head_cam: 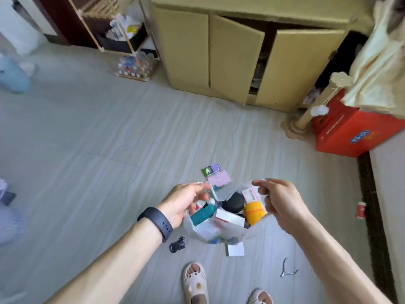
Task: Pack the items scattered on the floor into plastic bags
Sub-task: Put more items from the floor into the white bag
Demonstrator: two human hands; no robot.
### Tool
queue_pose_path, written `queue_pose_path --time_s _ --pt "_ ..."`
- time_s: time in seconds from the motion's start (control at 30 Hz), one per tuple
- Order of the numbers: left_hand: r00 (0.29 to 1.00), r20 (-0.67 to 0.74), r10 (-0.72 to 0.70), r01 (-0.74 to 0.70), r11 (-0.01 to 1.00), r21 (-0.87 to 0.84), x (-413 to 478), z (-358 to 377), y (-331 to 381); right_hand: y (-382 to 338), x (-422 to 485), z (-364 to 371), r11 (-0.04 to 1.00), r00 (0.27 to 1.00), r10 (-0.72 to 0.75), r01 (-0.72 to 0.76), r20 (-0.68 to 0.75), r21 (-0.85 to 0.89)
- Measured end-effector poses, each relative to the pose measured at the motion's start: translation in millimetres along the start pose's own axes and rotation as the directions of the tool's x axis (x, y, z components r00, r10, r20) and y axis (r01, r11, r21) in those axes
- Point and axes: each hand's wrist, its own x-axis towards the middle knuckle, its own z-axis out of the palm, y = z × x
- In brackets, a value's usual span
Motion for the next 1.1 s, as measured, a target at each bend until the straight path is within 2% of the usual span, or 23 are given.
queue_pose_path --time_s 0.1,0.2,0.37,0.43,0.6,0.73,0.9,1.1 --pt "0.996 0.015 -0.092 0.093 0.986 -0.139 -78 -43 31 -64 -59 30 0.997 0.987 0.081 -0.080 0.138 -0.013" --pt "0.992 0.013 -0.129 0.128 0.957 -0.261 -138 -85 50 -110 -107 54 0.984 0.942 0.168 -0.176 0.291 0.003" --pt "0.997 -0.013 -0.073 0.065 0.943 -0.327 -237 -149 72 -167 -190 92 0.966 0.848 0.207 -0.255 0.487 0.033" --pt "0.998 -0.023 -0.053 0.042 0.938 -0.344 -261 -175 75 -177 -211 108 0.968 0.830 0.207 -0.251 0.518 0.016" --pt "0.994 -0.105 -0.002 -0.039 0.924 -0.379 -290 -239 86 -197 -241 155 0.990 0.826 0.123 -0.137 0.551 -0.015" --pt "0.981 -0.182 0.060 -0.124 0.923 -0.364 -298 -275 116 -222 -249 189 0.994 0.851 0.031 -0.080 0.524 0.072" --pt "0.963 -0.237 0.128 -0.202 0.925 -0.323 -289 -326 171 -263 -243 247 0.984 0.836 -0.060 -0.041 0.545 0.171" --pt "0.964 -0.215 0.156 -0.212 0.939 -0.272 -237 -398 236 -308 -204 333 0.963 0.833 -0.108 -0.047 0.543 0.265"
